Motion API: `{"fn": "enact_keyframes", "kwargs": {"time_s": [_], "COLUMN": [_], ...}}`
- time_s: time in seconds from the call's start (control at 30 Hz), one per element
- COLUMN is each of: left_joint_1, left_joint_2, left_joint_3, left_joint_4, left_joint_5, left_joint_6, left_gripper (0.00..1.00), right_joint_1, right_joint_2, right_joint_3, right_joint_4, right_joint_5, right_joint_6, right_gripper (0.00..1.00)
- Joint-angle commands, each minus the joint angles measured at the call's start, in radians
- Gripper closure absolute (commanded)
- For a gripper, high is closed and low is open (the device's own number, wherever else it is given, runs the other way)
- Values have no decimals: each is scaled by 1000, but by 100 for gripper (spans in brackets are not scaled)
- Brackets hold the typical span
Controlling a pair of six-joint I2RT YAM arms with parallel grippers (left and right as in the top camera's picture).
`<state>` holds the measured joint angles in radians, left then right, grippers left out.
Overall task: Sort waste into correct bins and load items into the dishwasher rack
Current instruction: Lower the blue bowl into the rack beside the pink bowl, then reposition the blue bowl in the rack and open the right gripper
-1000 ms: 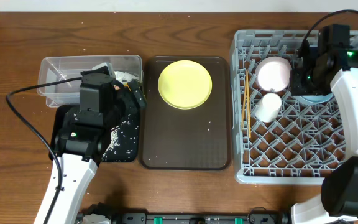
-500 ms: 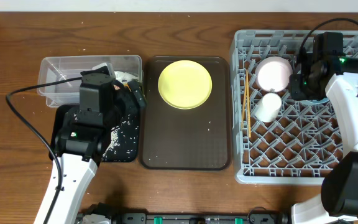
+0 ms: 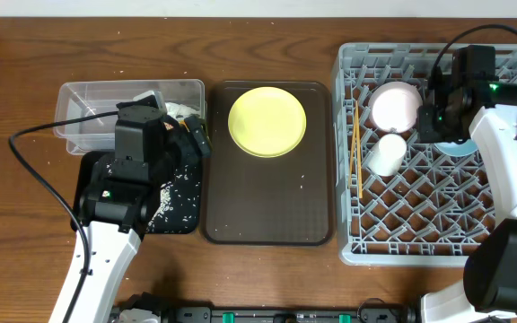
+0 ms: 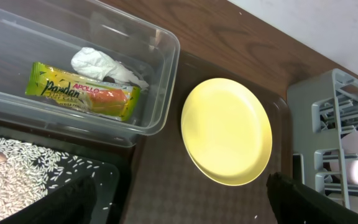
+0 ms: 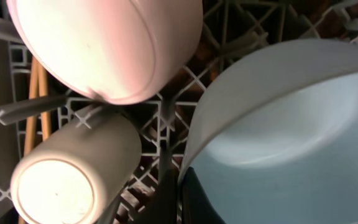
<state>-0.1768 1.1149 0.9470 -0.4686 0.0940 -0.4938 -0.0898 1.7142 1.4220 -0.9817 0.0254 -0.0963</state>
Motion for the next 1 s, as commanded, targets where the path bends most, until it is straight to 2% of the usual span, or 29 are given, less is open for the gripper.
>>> {"fn": "enact_keyframes", "kwargs": {"time_s": [0.0,0.2,0.73,0.87,0.97], "left_joint_1": [4,4,4,4,4], "left_joint_2": [2,2,2,2,2], "left_joint_3": [18,18,18,18,18], "left_joint_4": [-2,-2,-2,-2,-2], "left_joint_5": [-9,-9,-9,-9,-9], "left_joint_6": [10,10,10,10,10], "left_gripper": [10,10,10,10,10], "right_joint_1": [-9,-53,-86,-92,-135], "right_joint_2": [-15,-24,-24,-29,-33], "right_joint_3": [31,106,85,102,163], "right_joint_4": [-1,-21,-17,29,59], "right_joint_5": [-60,-98,-125,-288,-526], "right_joint_6": [6,13,9,-14,6], "right_gripper": [99,99,99,99,99]}}
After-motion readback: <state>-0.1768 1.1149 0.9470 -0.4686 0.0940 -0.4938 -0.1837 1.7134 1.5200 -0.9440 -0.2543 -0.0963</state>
